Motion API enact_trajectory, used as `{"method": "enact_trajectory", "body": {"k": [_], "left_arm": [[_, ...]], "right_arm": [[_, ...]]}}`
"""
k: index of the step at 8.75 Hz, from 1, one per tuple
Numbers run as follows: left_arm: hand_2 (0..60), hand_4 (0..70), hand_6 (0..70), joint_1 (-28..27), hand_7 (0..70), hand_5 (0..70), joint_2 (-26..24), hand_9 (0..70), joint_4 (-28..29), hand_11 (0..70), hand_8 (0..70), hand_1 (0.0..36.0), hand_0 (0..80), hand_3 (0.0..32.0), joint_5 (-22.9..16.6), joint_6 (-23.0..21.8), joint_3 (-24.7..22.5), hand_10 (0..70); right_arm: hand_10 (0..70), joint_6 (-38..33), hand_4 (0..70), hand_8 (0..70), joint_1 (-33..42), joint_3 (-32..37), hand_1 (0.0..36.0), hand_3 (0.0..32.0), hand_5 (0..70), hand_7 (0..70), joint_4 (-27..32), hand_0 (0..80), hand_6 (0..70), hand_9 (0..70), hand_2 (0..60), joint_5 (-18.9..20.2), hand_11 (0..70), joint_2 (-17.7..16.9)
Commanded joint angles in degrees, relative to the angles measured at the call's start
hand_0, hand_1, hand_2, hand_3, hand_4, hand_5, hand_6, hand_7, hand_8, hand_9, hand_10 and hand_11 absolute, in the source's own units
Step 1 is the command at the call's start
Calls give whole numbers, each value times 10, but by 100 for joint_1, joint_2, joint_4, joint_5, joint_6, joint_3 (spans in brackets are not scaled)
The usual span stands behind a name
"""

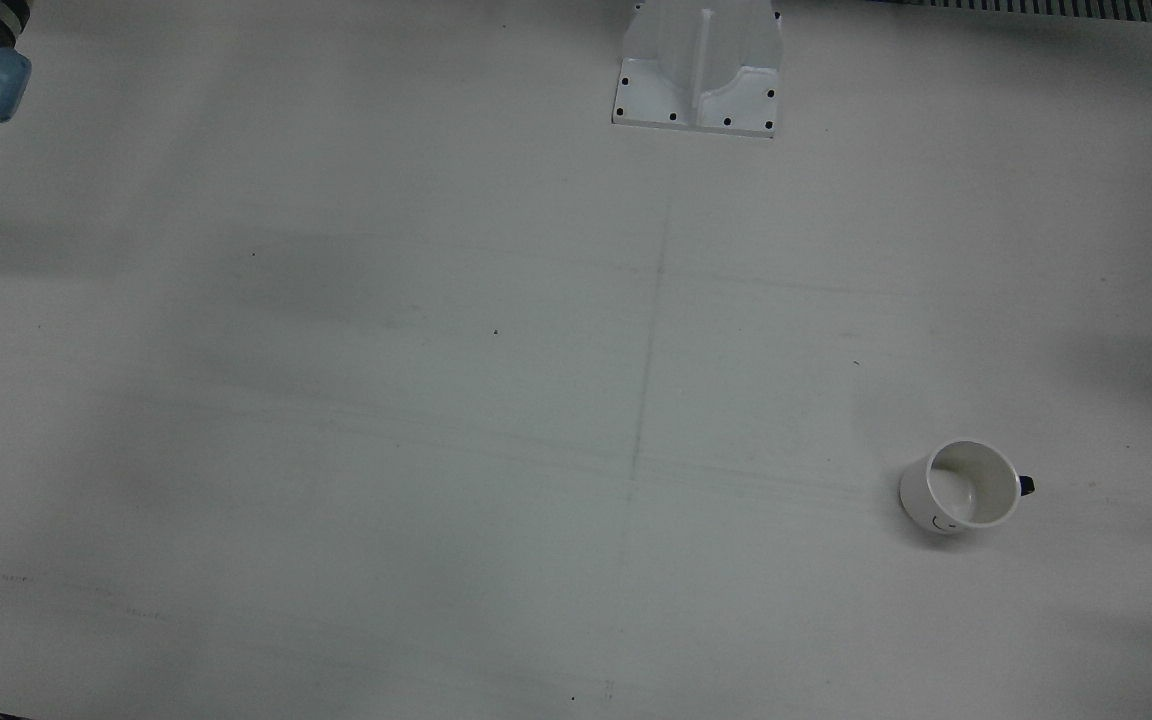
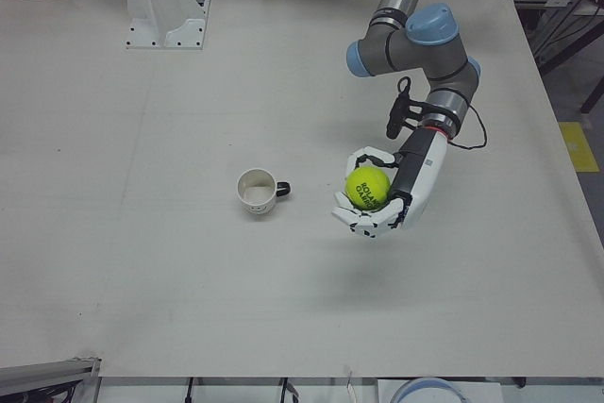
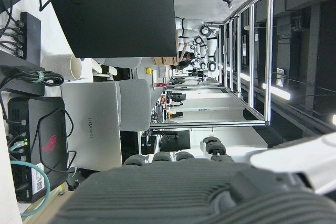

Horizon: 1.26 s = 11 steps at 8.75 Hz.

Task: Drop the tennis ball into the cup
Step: 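Move the left hand holding the yellow tennis ball toward the white mug, then position the held ball above the mug opening with the left hand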

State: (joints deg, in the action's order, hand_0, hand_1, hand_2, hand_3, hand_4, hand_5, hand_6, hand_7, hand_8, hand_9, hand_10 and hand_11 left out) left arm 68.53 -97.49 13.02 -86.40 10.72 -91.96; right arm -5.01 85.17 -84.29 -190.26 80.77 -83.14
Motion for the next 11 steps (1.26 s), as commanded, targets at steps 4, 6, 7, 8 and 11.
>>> {"method": "enact_trajectory", "body": {"k": [4, 6, 7, 8, 11], "left_arm": [[600, 328, 700, -1743, 700, 331, 2, 581, -370, 509, 461, 360, 800, 0, -175, 271, -551, 330], [600, 314, 700, -1913, 700, 343, -68, 580, -431, 508, 460, 360, 800, 0, -122, 395, -525, 329], [600, 327, 700, -1913, 700, 335, -86, 583, -397, 512, 462, 360, 800, 0, -122, 369, -525, 332], [600, 338, 700, -1922, 700, 325, -95, 568, -388, 506, 449, 360, 800, 0, -122, 395, -490, 327], [547, 167, 426, -1913, 318, 192, -25, 226, -344, 414, 212, 360, 657, 0, -9, 553, -349, 264]], "right_arm": [[0, 0, 0, 0, 0, 0, 0, 0, 0, 0, -2, 0, 0, 0, 0, 0, 0, 0], [0, 0, 0, 0, 0, 0, 0, 0, 0, 0, -2, 0, 0, 0, 0, 0, 0, 0], [0, 0, 0, 0, 0, 0, 0, 0, 0, 0, -2, 0, 0, 0, 0, 0, 0, 0], [0, 0, 0, 0, 0, 0, 0, 0, 0, 0, 6, 0, 0, 0, 0, 0, 0, 0], [0, 0, 0, 0, 0, 0, 0, 0, 0, 0, -2, 0, 0, 0, 0, 0, 0, 0]]}}
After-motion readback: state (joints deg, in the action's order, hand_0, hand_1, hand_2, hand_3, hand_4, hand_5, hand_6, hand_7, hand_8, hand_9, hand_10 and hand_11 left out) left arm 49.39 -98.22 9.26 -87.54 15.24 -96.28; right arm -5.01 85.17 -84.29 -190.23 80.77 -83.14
